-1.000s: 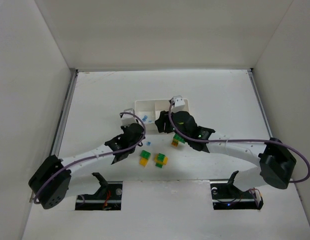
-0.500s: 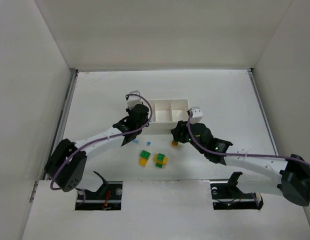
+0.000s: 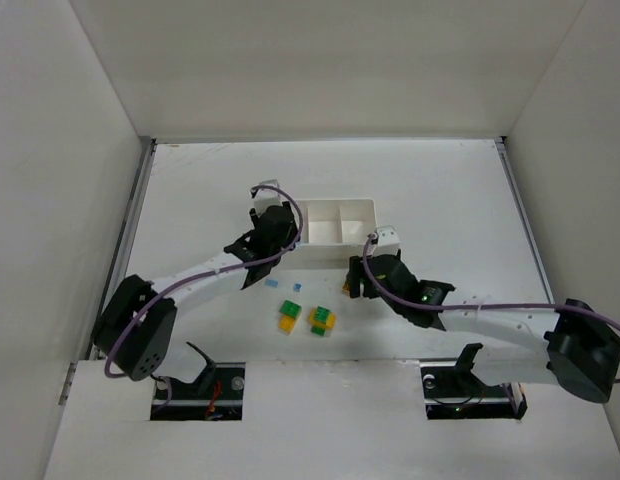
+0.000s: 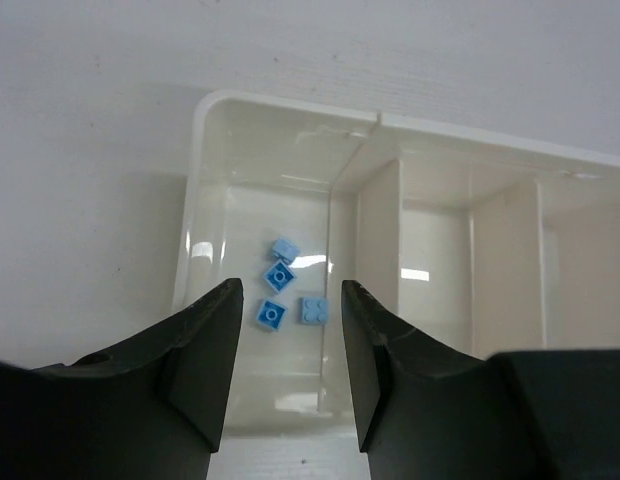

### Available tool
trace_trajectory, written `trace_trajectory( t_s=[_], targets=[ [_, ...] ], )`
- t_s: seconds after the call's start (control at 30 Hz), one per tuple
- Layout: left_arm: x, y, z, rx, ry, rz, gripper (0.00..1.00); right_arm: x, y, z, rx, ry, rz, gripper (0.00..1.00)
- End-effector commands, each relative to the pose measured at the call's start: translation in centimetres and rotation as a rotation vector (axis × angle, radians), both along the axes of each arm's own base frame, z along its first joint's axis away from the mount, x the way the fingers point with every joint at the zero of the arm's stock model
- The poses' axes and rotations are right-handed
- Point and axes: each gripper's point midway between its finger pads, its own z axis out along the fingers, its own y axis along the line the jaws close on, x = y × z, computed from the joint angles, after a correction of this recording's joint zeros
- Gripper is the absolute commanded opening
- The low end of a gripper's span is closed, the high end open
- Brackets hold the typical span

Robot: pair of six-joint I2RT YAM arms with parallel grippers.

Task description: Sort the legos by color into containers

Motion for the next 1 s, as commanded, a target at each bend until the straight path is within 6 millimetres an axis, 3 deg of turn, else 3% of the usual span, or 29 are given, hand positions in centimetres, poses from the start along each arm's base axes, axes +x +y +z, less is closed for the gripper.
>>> trace_trajectory(
  t_s=[0.0, 0.2, 0.5, 0.57, 0.67, 0.8, 0.97],
  targets=[
    [-2.0, -0.9, 2.4, -0.074, -0.053, -0.053, 0.42, 0.6, 1.2, 1.2, -0.05, -0.021, 0.052, 0.79],
    [-5.7, -1.2, 1.4, -0.126, -0.008, -0.097, 0.42, 1.1, 2.4, 0.6, -0.12, -0.012, 0.118, 0.8],
    [-8.2, -2.2, 2.7, -0.189, -0.025, -0.161, 0.42, 1.6, 3.0, -1.5, -0.187, 0.05, 0.14, 0.67],
    [-8.5, -2.1, 2.9, -0.195, -0.032, -0.166, 0.42, 1.6, 2.8, -1.5, -0.188, 0.06, 0.133, 0.61],
    [-8.9, -1.8, 3.6, -0.217, -0.043, -0.164, 0.42, 2.0, 2.5, -1.4, -0.182, 0.068, 0.112, 0.41],
    [-9.6, -1.7, 4.9, -0.263, -0.072, -0.169, 0.42, 2.6, 2.0, 1.3, -0.079, 0.024, 0.044, 0.27],
    [-10.1, -3.1, 7.7, -0.35, -0.123, -0.21, 0.45, 3.3, 1.6, 7.5, 0.139, -0.073, 0.007, 0.23]
  ],
)
